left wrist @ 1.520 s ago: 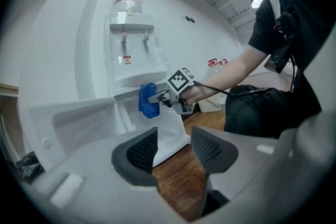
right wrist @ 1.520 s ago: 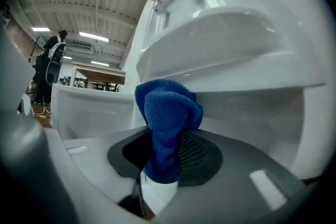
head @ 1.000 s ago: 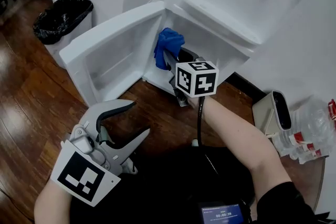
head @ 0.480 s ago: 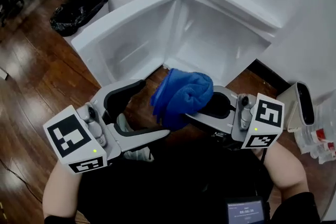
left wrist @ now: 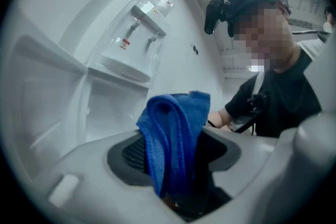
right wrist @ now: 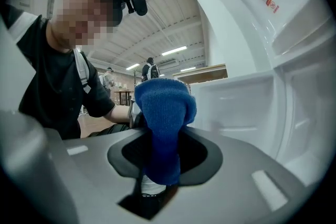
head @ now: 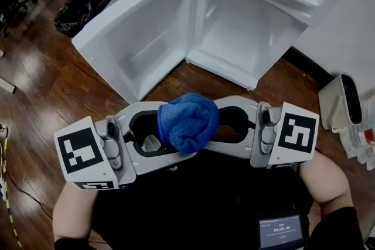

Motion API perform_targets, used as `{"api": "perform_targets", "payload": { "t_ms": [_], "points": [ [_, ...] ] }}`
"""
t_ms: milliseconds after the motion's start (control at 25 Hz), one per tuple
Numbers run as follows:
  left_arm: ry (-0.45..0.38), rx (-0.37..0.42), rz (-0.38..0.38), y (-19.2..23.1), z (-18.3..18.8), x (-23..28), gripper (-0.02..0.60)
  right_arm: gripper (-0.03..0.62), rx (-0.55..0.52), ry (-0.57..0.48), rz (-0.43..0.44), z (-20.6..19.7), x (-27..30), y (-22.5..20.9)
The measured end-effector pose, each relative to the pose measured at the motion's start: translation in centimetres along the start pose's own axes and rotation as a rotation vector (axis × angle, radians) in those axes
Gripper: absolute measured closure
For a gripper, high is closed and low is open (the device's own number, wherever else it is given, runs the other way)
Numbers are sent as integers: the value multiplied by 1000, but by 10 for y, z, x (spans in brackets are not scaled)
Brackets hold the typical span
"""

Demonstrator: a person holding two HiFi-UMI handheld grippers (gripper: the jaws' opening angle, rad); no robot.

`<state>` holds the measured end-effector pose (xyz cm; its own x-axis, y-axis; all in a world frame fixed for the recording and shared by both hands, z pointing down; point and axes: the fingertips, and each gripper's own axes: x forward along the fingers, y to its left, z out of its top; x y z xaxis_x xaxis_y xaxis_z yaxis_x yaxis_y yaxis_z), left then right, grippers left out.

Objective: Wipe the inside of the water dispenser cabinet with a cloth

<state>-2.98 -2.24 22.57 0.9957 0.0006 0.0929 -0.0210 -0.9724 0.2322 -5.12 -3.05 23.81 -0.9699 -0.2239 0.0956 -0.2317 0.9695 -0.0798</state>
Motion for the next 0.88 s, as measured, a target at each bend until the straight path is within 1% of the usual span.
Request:
{"api": "perform_targets", "payload": {
  "t_ms": [80, 200, 240, 320, 400, 480, 520, 640, 720, 800, 880],
  "points": [
    [-12, -2, -8, -1, 2, 0, 345, 467, -4, -18, 8, 1, -3, -3],
    [-45, -17, -31, -3, 8, -5, 367, 462, 67, -43, 45, 7, -5, -1],
    [-65, -23, -34, -3, 13, -7, 381, 451, 91, -54, 62, 10, -7, 0],
    [-108, -31, -31, -1, 23, -13, 407, 431, 130, -76, 91, 15, -15, -2],
    [-143, -35, -19, 3, 30, -21, 410, 431, 155, -98, 94, 20, -25, -9],
    [-164, -29, 6, 9, 36, -28, 410, 433, 173, -131, 59, 26, -35, -21],
    [-167, -17, 30, 13, 37, -30, 410, 441, 177, -157, 22, 29, -41, -31],
    [-137, 25, 146, 32, 34, -34, 410, 480, 213, -247, -118, 39, -58, -63],
    [-107, 15, 204, 43, 26, -36, 410, 487, 220, -270, -176, 39, -65, -75],
    [-85, -2, 222, 49, 19, -36, 410, 502, 210, -255, -204, 36, -67, -79],
    [-73, -8, 215, 49, 17, -35, 410, 502, 201, -232, -210, 32, -65, -79]
  ]
}}
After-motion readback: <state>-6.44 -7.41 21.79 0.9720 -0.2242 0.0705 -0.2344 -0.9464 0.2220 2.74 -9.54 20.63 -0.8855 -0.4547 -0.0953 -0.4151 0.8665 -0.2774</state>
